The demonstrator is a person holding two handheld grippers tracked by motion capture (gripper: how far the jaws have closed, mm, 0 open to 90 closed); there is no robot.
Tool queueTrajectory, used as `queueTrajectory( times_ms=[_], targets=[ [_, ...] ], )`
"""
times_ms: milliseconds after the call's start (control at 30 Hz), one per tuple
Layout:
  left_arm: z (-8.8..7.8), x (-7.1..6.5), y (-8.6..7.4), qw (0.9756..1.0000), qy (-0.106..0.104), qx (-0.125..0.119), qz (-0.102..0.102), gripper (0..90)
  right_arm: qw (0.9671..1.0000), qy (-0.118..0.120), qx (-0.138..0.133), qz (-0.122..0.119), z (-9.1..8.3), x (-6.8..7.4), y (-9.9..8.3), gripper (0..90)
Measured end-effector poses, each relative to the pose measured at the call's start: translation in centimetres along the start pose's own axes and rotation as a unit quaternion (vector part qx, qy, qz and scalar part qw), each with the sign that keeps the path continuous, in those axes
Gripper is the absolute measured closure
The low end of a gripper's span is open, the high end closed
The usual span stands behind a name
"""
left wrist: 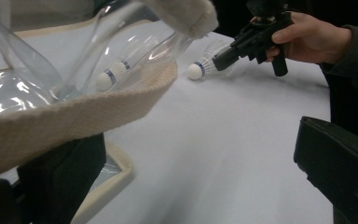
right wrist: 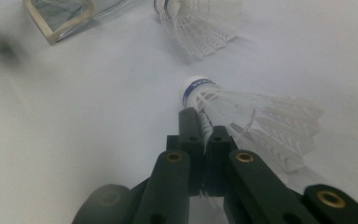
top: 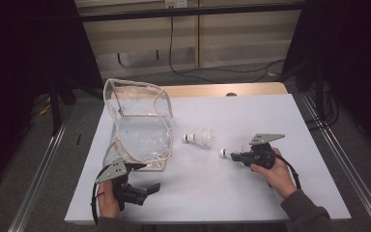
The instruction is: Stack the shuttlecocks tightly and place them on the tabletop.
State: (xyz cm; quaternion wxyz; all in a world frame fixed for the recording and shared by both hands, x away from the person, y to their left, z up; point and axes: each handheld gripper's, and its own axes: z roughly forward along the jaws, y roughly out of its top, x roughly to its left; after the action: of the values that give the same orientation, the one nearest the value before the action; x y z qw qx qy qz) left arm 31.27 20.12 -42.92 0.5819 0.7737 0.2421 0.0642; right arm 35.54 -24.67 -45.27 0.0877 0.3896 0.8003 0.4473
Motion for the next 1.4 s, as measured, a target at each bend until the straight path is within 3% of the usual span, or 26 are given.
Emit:
queueTrajectory(
  times_ms=[333,1400],
  targets=[
    [-0.1,0.1,-0.1,1.0,-0.003,-0.001,-0.002,2.2,0.9998,-0.007,-0.016,0.008,-0.6,-0.3,0.6,89.4],
    [0.2,0.1,-0.2,1.0,-0.004,0.003,0.001,2.2,0.9991,-0.029,-0.026,0.017,-0.9,-0.9,2.7,89.4]
  ],
)
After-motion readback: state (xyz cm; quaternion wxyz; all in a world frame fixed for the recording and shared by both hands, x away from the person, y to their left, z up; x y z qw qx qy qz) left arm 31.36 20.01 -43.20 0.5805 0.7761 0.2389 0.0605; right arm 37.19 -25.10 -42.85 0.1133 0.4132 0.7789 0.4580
